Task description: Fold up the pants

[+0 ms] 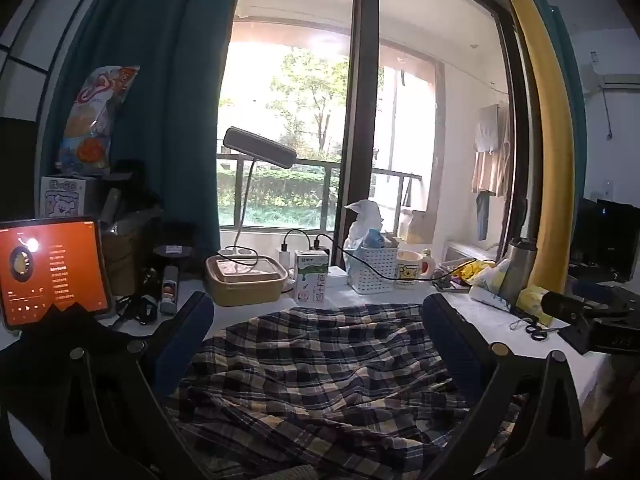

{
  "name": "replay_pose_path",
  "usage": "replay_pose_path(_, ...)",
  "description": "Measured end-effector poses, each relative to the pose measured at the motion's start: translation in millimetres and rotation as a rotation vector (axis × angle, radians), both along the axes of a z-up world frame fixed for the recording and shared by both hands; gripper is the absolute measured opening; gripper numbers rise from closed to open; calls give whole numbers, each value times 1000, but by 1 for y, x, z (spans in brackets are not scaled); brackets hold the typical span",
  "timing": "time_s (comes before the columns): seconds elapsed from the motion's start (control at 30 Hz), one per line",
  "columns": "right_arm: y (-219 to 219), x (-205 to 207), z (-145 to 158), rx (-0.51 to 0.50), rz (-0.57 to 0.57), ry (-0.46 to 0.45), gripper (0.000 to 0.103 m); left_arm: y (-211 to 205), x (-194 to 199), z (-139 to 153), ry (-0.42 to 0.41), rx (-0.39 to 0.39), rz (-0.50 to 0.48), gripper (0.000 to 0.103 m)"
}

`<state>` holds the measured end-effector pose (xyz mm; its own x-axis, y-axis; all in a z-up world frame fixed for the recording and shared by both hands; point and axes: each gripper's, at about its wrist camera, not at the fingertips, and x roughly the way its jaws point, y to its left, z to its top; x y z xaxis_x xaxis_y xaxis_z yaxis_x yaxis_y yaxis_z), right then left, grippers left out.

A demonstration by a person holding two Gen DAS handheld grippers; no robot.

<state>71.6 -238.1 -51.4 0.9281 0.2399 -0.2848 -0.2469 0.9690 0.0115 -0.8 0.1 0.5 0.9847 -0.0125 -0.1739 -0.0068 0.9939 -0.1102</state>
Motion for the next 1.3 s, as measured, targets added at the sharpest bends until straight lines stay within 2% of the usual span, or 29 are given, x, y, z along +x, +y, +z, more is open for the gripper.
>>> replay_pose_path(0.37, 0, 0, -1, 1, 0, 2, 103, -13, -1, -6, 12, 24, 10, 103)
replay_pose_path(0.47, 0, 0, -1, 2, -1, 2, 103, -4, 6, -5, 39, 16, -12, 103)
replay_pose_path(0.93, 1, 6, -3, 5, -8, 20, 103, -1, 8, -6, 53, -11, -55, 103)
replay_pose_path(1.17, 2, 7, -4, 10, -12, 33, 103, 0, 10, -7, 58, 1, -26, 103)
replay_pose_path(1.3, 1, 7, -4, 11, -12, 34, 103, 4, 11, -9, 67, -28, -43, 103)
